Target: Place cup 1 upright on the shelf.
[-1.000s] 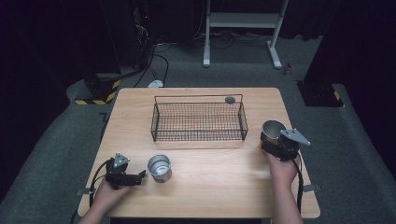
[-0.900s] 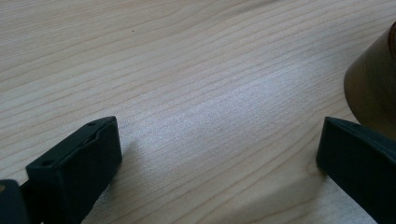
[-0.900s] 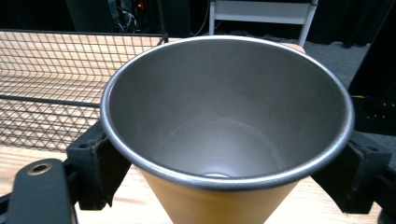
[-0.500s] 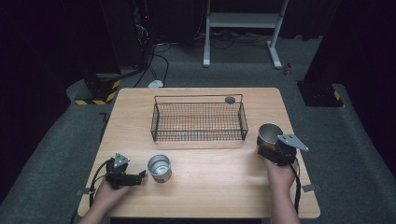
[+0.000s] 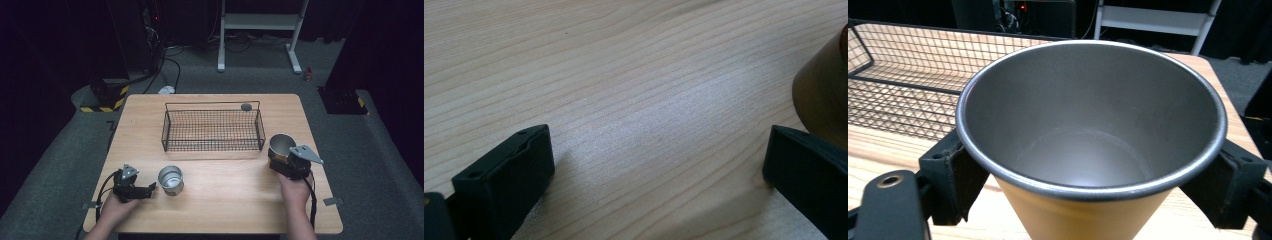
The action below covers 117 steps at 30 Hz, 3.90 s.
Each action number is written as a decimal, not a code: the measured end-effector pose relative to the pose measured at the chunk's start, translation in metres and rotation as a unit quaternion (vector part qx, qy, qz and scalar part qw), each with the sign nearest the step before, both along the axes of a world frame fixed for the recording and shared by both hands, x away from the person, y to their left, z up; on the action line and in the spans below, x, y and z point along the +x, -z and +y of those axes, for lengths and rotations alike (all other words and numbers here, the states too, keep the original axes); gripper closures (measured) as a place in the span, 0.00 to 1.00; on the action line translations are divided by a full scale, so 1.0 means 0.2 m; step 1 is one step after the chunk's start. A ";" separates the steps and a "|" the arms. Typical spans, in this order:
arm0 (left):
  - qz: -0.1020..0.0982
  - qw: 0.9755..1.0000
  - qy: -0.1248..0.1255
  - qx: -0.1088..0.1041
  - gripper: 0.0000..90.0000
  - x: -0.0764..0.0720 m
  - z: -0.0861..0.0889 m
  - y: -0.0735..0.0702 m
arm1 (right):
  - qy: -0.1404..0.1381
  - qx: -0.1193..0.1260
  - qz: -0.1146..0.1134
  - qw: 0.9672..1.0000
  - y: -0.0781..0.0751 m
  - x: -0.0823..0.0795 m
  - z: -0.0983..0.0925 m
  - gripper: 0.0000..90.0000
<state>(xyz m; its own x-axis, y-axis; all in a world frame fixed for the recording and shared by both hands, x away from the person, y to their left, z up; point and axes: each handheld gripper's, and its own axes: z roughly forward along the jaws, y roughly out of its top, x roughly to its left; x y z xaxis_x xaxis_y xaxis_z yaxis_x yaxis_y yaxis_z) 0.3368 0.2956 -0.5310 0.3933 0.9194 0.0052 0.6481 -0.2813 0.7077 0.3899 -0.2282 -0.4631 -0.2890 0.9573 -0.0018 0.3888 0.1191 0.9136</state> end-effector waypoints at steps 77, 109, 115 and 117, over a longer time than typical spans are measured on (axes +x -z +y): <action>0.000 1.000 0.000 0.000 0.00 0.00 0.00 0.00 | -0.071 0.013 -0.040 0.997 -0.20 0.06 0.37 0.15; 0.000 1.000 0.000 0.000 0.00 0.00 0.00 0.00 | -0.062 0.009 -0.036 0.997 -0.30 0.31 0.49 0.15; 0.000 1.000 0.000 0.000 0.00 0.00 0.00 0.00 | -0.059 0.011 -0.036 0.998 -0.30 0.34 0.51 0.15; 0.000 1.000 0.000 0.000 0.00 0.00 0.00 0.00 | -0.059 0.008 -0.031 0.998 -0.30 0.36 0.52 0.15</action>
